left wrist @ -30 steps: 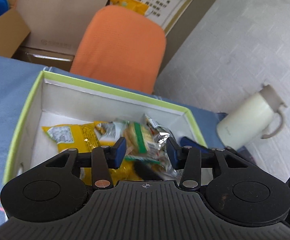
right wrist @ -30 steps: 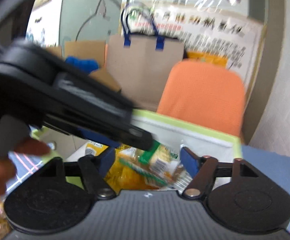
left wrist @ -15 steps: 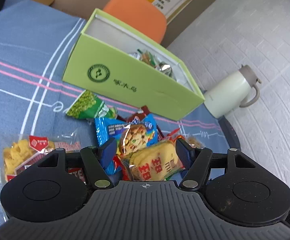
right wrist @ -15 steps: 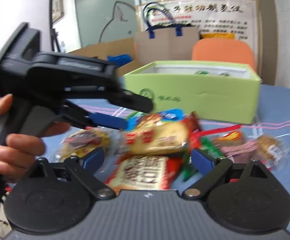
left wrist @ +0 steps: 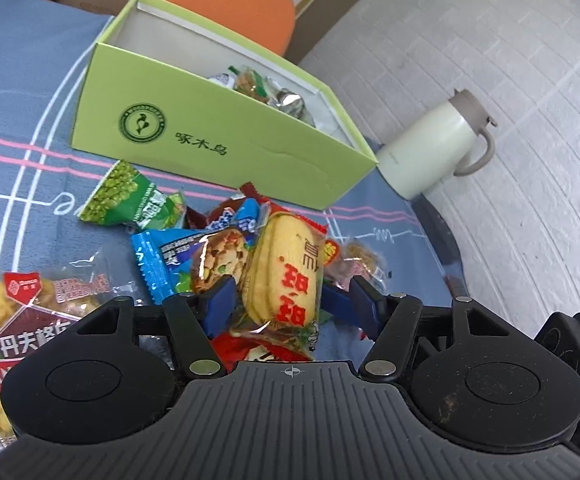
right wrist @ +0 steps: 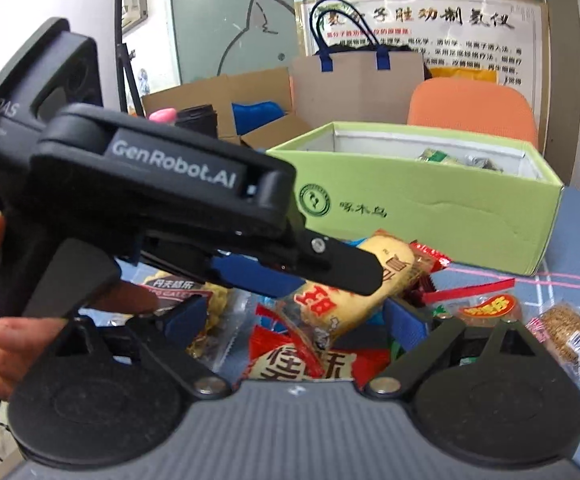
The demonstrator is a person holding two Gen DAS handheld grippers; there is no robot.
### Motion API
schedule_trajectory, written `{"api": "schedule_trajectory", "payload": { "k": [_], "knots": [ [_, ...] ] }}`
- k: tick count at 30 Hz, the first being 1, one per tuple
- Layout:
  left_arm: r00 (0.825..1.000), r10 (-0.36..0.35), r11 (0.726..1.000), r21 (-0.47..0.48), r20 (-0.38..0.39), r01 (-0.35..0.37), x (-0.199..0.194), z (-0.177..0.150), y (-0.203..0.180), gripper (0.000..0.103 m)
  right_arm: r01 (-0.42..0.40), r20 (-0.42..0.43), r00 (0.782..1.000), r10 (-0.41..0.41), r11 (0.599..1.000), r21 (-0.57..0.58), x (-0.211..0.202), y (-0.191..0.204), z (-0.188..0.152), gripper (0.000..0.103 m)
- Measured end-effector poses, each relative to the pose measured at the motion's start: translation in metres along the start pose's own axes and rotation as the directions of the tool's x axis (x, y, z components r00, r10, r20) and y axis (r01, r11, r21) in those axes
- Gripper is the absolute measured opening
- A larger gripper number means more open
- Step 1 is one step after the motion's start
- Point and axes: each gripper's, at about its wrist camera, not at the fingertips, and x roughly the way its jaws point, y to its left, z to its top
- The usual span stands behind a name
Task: Organize snacks
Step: 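Grasp the yellow cake packet with red lettering using the left gripper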
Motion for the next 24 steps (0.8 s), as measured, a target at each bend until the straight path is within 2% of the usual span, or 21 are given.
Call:
{"api": "schedule_trajectory", "payload": {
  "k": [4,8,11,15,20,24],
  "knots": [
    [1.0,-0.018,0.999,0.032,-0.02,0.018,0.007,0.006,-0.005,0.044,0.011,-0.002,1.0,-0.011,1.0,-0.002,0.001,-0.006,0.001,0.094],
    [0.998,-0.01,0.999,0.051,-0.067,0.014,0.02,0.009,-0.01,0.036,0.029,-0.002,1.0,-0.029,0.999,-0.016,-0.004,-0.011,0.001,0.094],
    [0.996,-0.022,0.997,0.069,-0.083,0.028,0.024,0.004,-0.021,0.035,0.052,0.006,0.999,-0.052,0.998,-0.02,-0.017,-0.014,-0.004,0.094],
    [0.992,-0.042,0.995,0.088,-0.122,0.052,0.033,-0.014,-0.042,0.035,0.085,-0.006,0.996,-0.085,0.996,0.008,-0.045,-0.023,-0.022,0.094],
    [0.979,-0.076,0.988,0.119,-0.187,0.1,0.044,-0.053,-0.076,0.037,0.13,-0.026,0.991,-0.129,0.991,0.033,-0.088,-0.031,-0.053,0.094],
    [0.977,-0.041,0.989,0.133,-0.207,0.07,0.053,-0.073,-0.092,0.038,0.171,-0.058,0.984,-0.167,0.983,0.067,-0.105,-0.042,-0.072,0.094]
  ]
}}
